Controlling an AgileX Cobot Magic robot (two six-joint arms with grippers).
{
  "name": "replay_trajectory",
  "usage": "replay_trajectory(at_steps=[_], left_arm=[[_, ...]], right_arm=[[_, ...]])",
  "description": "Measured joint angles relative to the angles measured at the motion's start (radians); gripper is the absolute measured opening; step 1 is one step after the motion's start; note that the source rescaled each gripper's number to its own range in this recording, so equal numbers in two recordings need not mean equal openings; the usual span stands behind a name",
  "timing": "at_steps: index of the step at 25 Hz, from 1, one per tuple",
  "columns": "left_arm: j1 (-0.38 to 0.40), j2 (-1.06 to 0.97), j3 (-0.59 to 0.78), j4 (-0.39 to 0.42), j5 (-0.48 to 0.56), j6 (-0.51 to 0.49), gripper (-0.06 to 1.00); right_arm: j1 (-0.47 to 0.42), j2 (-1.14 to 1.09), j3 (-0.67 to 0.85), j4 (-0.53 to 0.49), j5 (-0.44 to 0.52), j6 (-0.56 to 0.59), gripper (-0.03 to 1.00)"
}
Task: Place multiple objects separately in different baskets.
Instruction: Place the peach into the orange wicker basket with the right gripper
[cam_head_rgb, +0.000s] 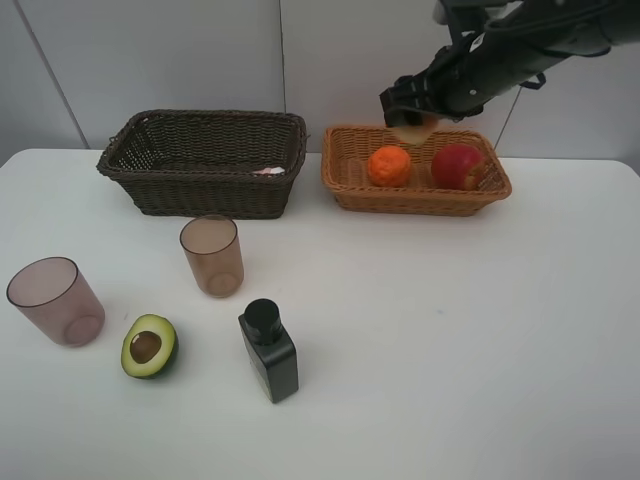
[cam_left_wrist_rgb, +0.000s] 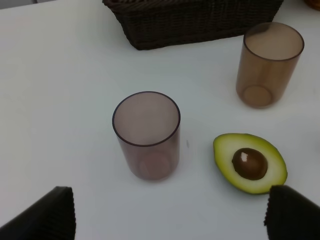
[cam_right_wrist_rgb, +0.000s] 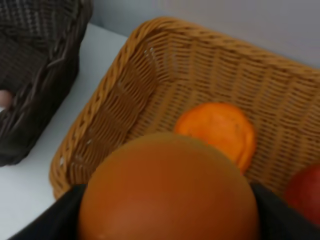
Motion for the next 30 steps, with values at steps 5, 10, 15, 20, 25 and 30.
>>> replay_trajectory(at_steps=[5, 10, 15, 20, 25, 30], left_arm=[[0.000, 0.000, 0.000, 0.000, 0.000, 0.000, 1.00], [0.000, 0.000, 0.000, 0.000, 0.000, 0.000, 1.00], [0.000, 0.000, 0.000, 0.000, 0.000, 0.000, 1.00], [0.000, 0.000, 0.000, 0.000, 0.000, 0.000, 1.00], [0.000, 0.000, 0.000, 0.000, 0.000, 0.000, 1.00], [0.000, 0.000, 0.000, 0.000, 0.000, 0.000, 1.00]], right_arm=[[-0.017, 0.051, -0.002, 0.000, -0.103, 0.000, 0.45], [-0.020, 0.094, -0.002, 0.000, -0.174, 0.000, 0.45], [-0.020, 0.108, -0.002, 0.000, -0.186, 0.000, 0.45], [-0.020, 0.108, -0.002, 0.000, -0.199, 0.000, 0.45], [-0.020, 0.108, -0.002, 0.000, -0.198, 0.000, 0.47], [-0.020, 0.108, -0.002, 0.008, -0.198, 0.000, 0.47]])
